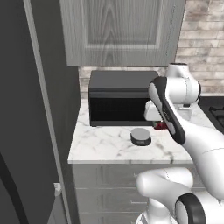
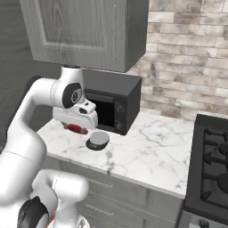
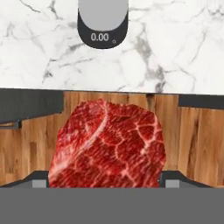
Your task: Take the steak from the fridge and place it on the digital scale on the counter by the fridge. Wait a few seconds for a reading, then move it to the plate on the dining counter.
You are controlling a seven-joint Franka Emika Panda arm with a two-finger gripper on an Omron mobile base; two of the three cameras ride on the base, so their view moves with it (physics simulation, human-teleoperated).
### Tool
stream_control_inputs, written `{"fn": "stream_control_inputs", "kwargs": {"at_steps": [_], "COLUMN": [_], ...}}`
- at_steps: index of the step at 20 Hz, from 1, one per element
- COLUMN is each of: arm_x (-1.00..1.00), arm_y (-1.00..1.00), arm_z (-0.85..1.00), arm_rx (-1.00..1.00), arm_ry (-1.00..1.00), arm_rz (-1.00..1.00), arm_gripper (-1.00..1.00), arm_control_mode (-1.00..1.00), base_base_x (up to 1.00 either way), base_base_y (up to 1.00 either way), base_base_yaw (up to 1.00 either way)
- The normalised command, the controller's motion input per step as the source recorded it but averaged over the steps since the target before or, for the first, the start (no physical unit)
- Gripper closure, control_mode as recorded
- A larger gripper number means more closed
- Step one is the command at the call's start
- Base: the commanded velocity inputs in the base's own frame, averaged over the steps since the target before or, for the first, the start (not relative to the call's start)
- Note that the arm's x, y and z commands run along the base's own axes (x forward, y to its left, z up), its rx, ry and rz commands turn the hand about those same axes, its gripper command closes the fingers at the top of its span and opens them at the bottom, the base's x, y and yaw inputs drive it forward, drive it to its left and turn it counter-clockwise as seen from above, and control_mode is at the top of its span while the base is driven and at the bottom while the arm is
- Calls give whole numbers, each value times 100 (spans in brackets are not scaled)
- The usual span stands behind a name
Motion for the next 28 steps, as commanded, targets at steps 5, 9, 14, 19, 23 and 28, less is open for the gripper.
{"fn": "stream_control_inputs", "kwargs": {"at_steps": [5,9,14,19,23,28], "arm_x": [65,58,43,36,41,36], "arm_y": [-35,-5,0,0,0,0], "arm_z": [-36,-54,-66,-46,-27,-28], "arm_rx": [15,7,6,13,15,13], "arm_ry": [-3,-9,-14,-25,-25,-12], "arm_rz": [37,39,36,30,20,7], "arm_gripper": [100,100,100,100,100,100], "arm_control_mode": [-100,-100,-100,-100,-100,-100], "base_base_x": [0,0,0,0,0,0], "base_base_y": [0,0,0,0,0,0], "base_base_yaw": [0,0,0,0,0,0]}}
